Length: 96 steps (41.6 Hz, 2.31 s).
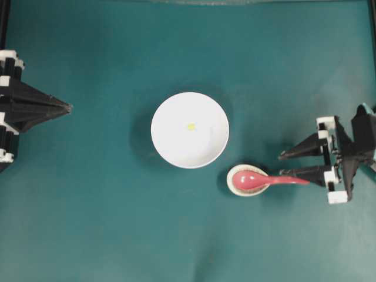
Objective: Scoop the yellow hexagonal prism block from the bowl with a spoon using the right arm.
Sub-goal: 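Move the right gripper left toward the pink spoon's handle, then close the right gripper on the pink spoon handle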
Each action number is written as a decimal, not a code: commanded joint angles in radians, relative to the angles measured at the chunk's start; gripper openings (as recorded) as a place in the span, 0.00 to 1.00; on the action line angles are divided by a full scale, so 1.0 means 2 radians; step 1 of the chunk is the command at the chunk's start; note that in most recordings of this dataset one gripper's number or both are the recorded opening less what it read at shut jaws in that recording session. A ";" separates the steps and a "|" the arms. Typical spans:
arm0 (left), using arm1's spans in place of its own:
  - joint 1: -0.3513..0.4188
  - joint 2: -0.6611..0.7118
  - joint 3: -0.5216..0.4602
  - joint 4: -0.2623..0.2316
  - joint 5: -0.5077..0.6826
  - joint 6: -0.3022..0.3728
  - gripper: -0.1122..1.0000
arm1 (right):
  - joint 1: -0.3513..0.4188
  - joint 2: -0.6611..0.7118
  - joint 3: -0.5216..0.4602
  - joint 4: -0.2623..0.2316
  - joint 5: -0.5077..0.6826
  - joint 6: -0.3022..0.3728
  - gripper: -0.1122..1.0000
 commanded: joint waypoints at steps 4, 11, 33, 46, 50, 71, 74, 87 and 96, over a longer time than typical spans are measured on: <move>0.000 0.002 -0.012 0.000 0.002 -0.002 0.10 | 0.030 0.031 -0.012 0.031 -0.025 0.000 0.52; -0.001 0.002 -0.012 0.001 0.008 -0.002 0.10 | 0.060 0.049 -0.015 0.054 -0.043 0.000 0.52; -0.001 0.002 -0.012 0.001 0.011 -0.003 0.10 | 0.073 0.110 -0.031 0.063 -0.070 0.000 0.52; 0.000 0.002 -0.012 0.001 0.012 -0.003 0.10 | 0.077 0.122 -0.034 0.063 -0.067 0.000 0.52; -0.001 0.002 -0.012 0.001 0.014 -0.004 0.10 | 0.078 0.126 -0.034 0.063 -0.067 0.000 0.52; -0.001 0.002 -0.012 0.001 0.014 -0.004 0.10 | 0.079 0.132 -0.034 0.063 -0.048 0.000 0.52; -0.001 0.002 -0.012 0.001 0.014 -0.004 0.10 | 0.079 0.132 -0.034 0.063 -0.043 0.000 0.52; -0.001 0.002 -0.012 0.001 0.014 -0.004 0.10 | 0.079 0.132 -0.034 0.064 -0.043 0.000 0.52; -0.001 0.002 -0.012 0.000 0.014 -0.003 0.10 | 0.079 0.132 -0.035 0.064 -0.043 0.000 0.52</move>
